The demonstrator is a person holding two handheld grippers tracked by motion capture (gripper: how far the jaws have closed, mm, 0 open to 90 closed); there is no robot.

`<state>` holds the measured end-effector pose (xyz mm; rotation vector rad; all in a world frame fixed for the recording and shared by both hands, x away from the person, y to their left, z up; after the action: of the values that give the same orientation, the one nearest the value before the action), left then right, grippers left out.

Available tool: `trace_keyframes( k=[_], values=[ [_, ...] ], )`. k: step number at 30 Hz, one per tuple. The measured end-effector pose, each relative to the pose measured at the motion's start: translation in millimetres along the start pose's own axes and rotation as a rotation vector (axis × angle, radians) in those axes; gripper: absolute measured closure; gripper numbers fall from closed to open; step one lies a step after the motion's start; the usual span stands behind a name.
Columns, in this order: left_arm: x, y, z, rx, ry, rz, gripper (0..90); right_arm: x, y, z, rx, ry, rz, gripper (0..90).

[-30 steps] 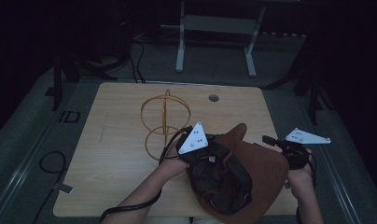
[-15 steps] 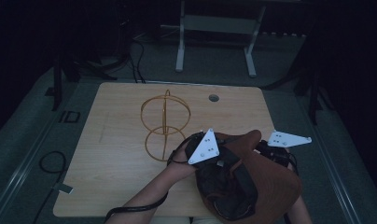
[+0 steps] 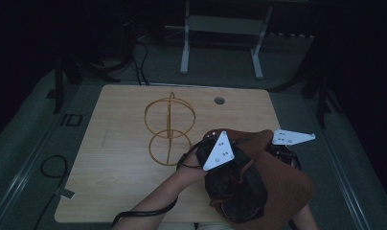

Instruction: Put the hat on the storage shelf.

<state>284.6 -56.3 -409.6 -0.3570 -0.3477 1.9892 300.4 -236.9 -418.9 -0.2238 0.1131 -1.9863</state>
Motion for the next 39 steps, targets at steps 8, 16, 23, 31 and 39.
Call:
trace_keyframes(
  k=[8,16,23,31,39],
  values=[
    [-1.5,-1.8,-2.0,0.031,-0.006,-0.030,85.7,1.2,2.3,-1.7,-0.024,-0.024,0.038,83.5],
    [-2.1,-4.6,5.5,0.031,-0.027,-0.009,66.7,8.7,2.2,-2.6,-0.010,-0.011,0.035,87.8],
    [4.0,-11.5,12.9,0.078,-0.014,0.026,46.7,15.3,2.5,6.1,-0.011,0.023,0.021,88.0],
    [20.9,-15.1,12.8,0.113,-0.022,0.052,44.0,23.5,5.2,20.0,0.005,0.076,-0.011,88.0],
    [47.8,-20.4,3.2,0.142,-0.068,0.095,42.0,32.8,13.6,35.9,0.030,0.126,-0.080,88.0]
  ],
)
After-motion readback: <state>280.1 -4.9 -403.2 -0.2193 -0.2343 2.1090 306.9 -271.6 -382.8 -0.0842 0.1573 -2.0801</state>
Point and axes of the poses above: each handheld gripper's, and its own axes: x roughly backward along the jaws, z roughly out of its top, y roughly to its right, the point moved 2 cm from there along -x, roughly forward along the jaws, and after that the axes turned 13 degrees about y, right-handed, at the moved point
